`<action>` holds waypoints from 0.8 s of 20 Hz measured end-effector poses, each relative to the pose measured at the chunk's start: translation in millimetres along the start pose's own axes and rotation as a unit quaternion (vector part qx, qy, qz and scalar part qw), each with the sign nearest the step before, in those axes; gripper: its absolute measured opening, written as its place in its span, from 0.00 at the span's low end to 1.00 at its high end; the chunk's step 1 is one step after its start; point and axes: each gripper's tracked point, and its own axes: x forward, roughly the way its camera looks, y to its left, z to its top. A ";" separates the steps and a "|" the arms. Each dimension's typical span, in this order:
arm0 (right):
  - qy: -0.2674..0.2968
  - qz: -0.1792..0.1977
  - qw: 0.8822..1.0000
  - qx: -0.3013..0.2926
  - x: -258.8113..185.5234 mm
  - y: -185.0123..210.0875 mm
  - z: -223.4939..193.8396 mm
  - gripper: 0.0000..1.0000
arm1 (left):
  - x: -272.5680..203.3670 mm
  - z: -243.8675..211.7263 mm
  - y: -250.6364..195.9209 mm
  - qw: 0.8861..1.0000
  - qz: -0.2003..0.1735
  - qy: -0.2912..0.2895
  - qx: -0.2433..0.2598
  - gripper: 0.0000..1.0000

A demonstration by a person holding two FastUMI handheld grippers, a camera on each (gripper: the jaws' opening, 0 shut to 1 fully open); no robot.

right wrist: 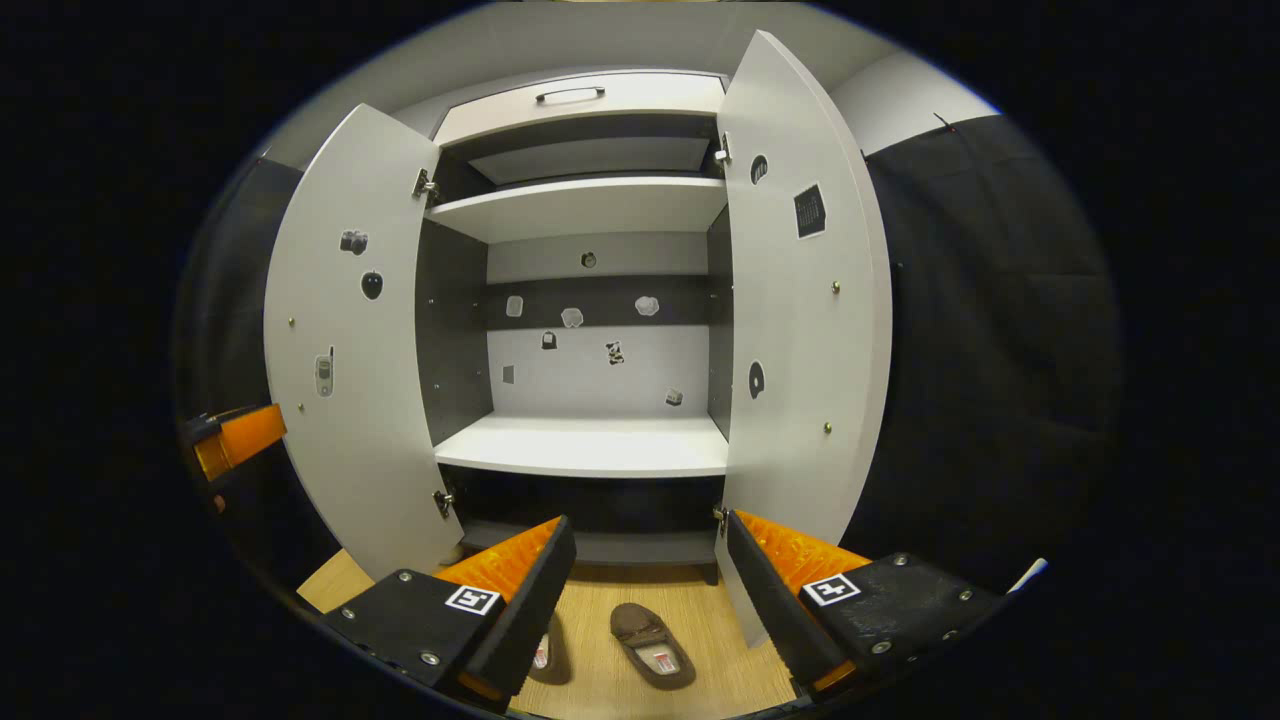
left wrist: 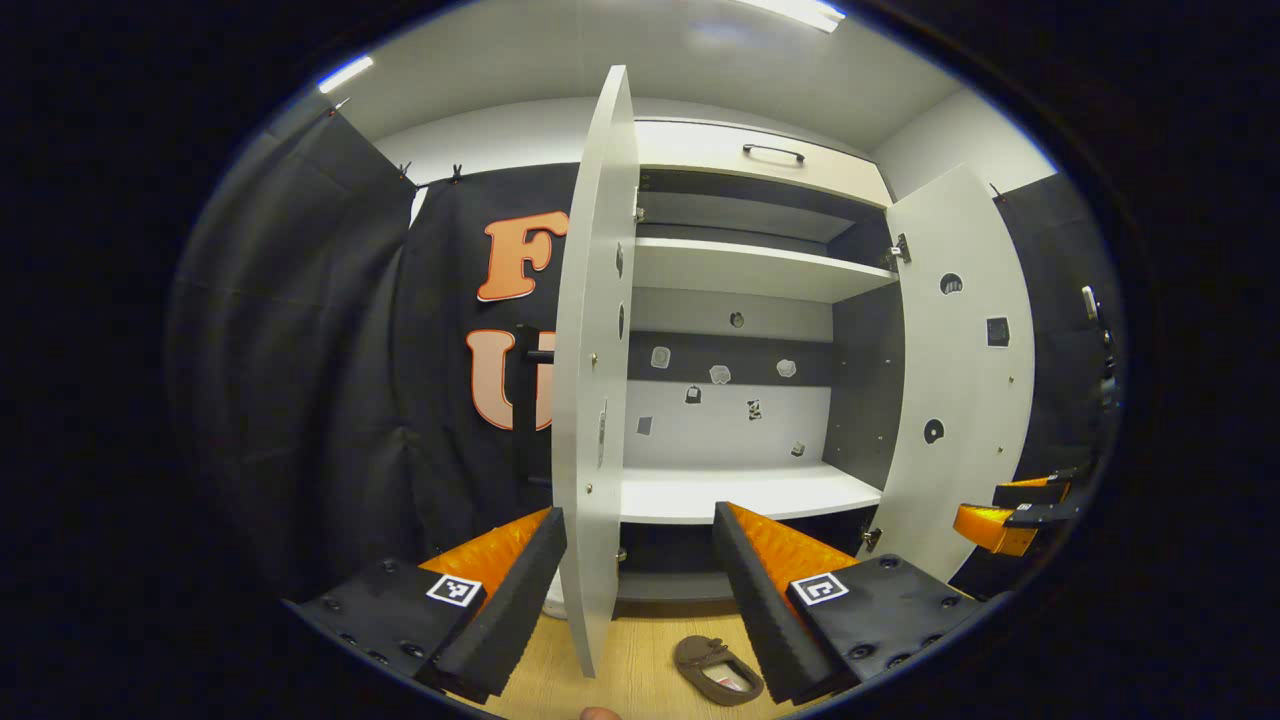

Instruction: Grab one shoe with the right hand and put it into the shoe cabinet, grab the other shoe with the left hand and put it into the shoe cabinet; then close the right door with the right hand and the left door with the left hand.

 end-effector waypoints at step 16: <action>0.255 0.013 0.965 -0.062 78.8 -23.6 -287.4 0.68 | -14.1 -20.4 14.7 0.999 0.028 0.024 0.011 0.96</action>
